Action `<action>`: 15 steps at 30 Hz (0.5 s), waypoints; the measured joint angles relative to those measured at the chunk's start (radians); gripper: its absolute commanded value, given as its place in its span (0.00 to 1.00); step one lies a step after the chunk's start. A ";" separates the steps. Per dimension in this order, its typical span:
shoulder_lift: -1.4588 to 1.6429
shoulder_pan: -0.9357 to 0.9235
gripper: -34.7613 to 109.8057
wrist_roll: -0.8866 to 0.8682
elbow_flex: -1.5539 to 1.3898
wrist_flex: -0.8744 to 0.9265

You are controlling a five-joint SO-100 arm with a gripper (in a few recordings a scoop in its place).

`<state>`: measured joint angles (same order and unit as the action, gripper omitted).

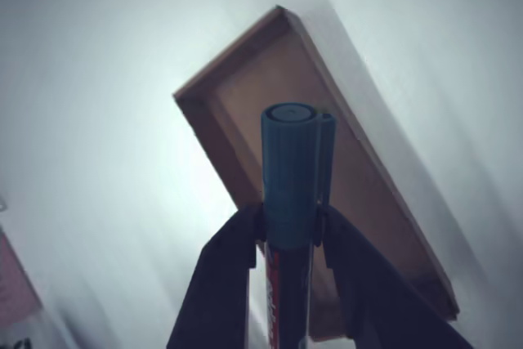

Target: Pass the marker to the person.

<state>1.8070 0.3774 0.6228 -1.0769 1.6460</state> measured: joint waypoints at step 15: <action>0.066 0.281 0.21 0.006 0.098 -0.298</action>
<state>1.8730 0.6581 0.6289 -0.9787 1.3484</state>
